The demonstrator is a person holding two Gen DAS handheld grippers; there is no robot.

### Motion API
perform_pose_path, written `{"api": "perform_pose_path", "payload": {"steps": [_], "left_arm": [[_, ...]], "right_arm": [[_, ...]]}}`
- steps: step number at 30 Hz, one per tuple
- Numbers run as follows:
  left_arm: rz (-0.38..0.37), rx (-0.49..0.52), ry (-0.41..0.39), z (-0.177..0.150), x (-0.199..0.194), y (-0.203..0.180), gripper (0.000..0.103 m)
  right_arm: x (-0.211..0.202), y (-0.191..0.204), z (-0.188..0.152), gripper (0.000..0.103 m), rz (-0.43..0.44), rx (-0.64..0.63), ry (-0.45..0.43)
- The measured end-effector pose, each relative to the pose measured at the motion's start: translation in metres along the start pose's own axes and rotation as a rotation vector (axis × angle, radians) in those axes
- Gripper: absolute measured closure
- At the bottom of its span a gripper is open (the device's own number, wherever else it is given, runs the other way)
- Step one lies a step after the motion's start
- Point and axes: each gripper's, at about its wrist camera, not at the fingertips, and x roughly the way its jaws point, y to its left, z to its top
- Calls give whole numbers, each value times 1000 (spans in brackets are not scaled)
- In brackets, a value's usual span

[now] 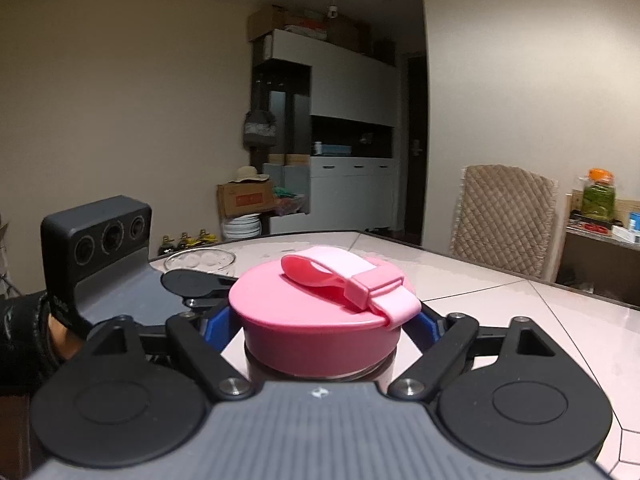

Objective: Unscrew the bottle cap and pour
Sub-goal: 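Twist the cap with the right gripper while the left gripper holds the bottle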

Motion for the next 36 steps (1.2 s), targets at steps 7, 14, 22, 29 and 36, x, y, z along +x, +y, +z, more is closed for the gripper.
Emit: {"api": "perform_pose_path", "payload": {"steps": [7,14,22,29,36], "left_arm": [[1,1,0,-1,-2,-1,14],[0,0,0,0,-2,-1,14],[0,0,0,0,-2,-1,14],[0,0,0,-1,-2,-1,14],[-1,0,0,-1,-1,-3,14]], "right_arm": [[-4,35,7,1,-226,59,-2],[13,54,6,2,-381,74,-8],[30,62,-1,9,-459,94,1],[29,63,-8,18,-450,97,-8],[19,43,-13,18,-309,69,-30]]}}
